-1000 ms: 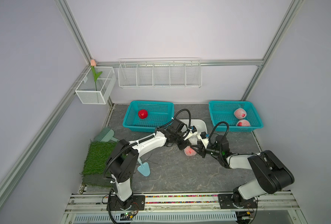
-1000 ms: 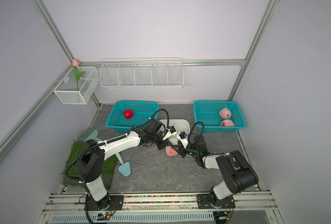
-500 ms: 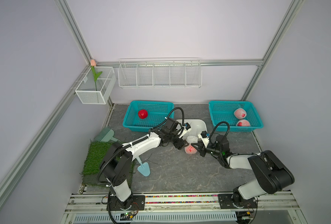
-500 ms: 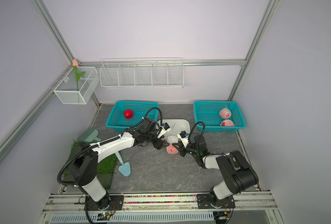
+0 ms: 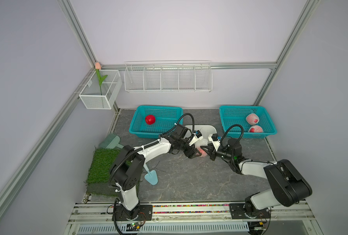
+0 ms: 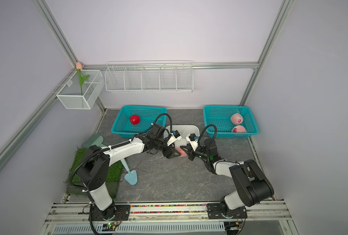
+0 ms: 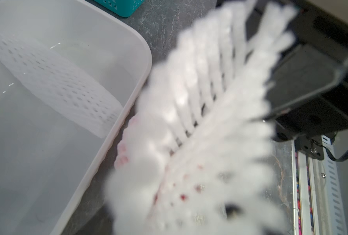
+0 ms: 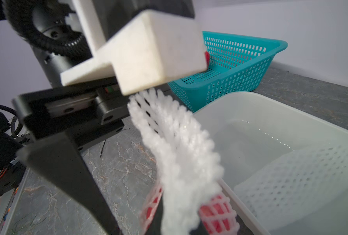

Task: Remove foam nets from apples
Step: Remove the foam net from the apple.

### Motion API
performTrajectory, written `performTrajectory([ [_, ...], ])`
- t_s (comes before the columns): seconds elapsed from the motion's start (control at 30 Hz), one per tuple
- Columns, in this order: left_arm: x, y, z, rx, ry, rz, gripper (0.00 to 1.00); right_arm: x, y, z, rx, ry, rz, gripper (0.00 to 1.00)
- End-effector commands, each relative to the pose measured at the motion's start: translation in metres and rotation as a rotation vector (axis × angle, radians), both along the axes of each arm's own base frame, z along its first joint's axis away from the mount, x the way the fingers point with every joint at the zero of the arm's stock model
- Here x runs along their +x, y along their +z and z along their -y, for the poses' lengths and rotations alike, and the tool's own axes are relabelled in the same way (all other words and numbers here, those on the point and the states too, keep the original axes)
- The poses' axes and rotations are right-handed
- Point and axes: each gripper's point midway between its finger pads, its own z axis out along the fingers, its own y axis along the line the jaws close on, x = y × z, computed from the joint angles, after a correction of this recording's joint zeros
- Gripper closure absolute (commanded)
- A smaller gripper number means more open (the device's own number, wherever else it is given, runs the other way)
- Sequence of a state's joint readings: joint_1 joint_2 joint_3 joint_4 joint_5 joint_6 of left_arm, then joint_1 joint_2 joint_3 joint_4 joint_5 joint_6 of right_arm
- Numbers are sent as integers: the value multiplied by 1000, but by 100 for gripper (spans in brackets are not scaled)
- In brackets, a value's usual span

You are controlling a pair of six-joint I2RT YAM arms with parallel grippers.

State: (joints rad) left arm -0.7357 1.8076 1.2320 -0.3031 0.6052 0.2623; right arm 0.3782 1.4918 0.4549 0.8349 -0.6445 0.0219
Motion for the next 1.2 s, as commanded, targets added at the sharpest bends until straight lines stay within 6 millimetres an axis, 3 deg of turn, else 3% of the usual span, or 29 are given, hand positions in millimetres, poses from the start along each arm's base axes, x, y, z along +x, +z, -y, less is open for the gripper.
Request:
performTrajectory([
  [0.0,-1,6,10,-35,-46,-10,28,-2,6,-7,7,30,17,90],
  [0.3,6,3,18,-25,-47,-31,51,-1,4,-9,19,28,5,90],
  [0.4,9,4,19,-32,-36,-25,60,-1,0,-9,24,25,-5,86],
  [0.47,10,4,20,-35,-33,-26,65,-1,-2,-8,30,20,-11,80],
  [0.6,12,2,19,-26,-22,-19,75,1,-2,-4,30,-4,-10,57],
  [0.8,12,-2,14,3,-9,-6,76,0,-12,12,-23,-37,-62,26],
  [1.0,17,1,6,25,29,26,75,-4,-18,28,-91,-102,-117,21],
  [1.17,18,20,3,-3,56,61,74,-11,-15,38,-120,-139,-104,18],
])
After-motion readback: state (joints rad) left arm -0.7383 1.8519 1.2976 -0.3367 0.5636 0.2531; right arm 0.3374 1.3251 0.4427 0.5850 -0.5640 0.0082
